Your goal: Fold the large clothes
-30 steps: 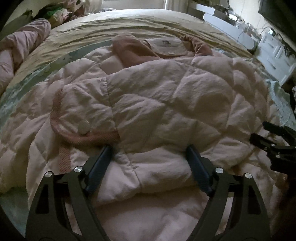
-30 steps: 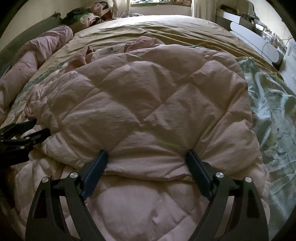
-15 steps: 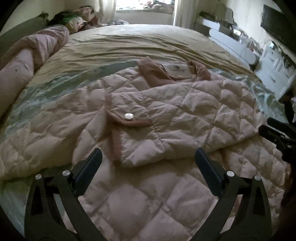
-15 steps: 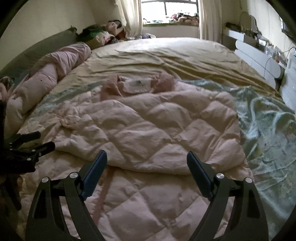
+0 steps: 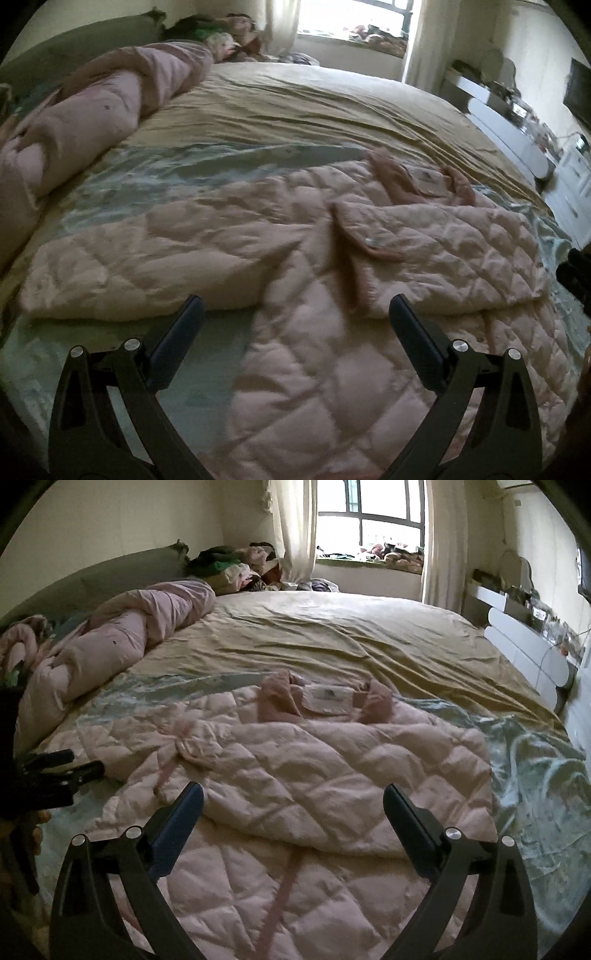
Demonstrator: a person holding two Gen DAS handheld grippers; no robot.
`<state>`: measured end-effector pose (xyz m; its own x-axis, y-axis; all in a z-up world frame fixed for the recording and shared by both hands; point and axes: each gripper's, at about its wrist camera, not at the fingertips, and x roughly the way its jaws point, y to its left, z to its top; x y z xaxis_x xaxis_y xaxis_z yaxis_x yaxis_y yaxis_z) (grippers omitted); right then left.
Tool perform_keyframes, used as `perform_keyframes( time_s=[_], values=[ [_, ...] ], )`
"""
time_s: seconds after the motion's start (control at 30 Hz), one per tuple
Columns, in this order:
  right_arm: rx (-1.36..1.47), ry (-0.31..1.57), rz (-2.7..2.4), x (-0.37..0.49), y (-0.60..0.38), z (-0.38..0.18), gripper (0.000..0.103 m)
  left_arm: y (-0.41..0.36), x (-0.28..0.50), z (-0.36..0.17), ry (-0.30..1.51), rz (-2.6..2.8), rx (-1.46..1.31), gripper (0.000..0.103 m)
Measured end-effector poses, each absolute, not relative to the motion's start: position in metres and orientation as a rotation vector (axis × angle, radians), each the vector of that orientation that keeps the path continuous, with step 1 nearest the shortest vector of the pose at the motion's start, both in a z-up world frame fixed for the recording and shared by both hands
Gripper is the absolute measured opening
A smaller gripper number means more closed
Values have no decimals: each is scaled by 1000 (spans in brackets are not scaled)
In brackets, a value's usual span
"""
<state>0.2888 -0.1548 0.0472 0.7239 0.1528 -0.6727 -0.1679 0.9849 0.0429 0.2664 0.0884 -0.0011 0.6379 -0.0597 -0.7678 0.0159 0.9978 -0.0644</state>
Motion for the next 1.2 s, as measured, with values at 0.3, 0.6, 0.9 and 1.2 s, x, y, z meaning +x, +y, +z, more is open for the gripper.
perform_keyframes(
  time_s=[0.3, 0.6, 0.9, 1.2],
  values=[
    [-21, 695, 215, 302, -112, 66, 97, 141, 255, 4, 858, 21, -69, 94],
    [-58, 674, 311, 314, -48, 72, 97, 198, 247, -5, 862, 111, -132, 94],
    [-92, 690, 385, 326, -1, 64, 97, 243, 246, -22, 877, 182, -196, 94],
    [-151, 767, 453, 338, 45, 29, 97, 294, 247, -47, 892, 254, -292, 94]
  ],
)
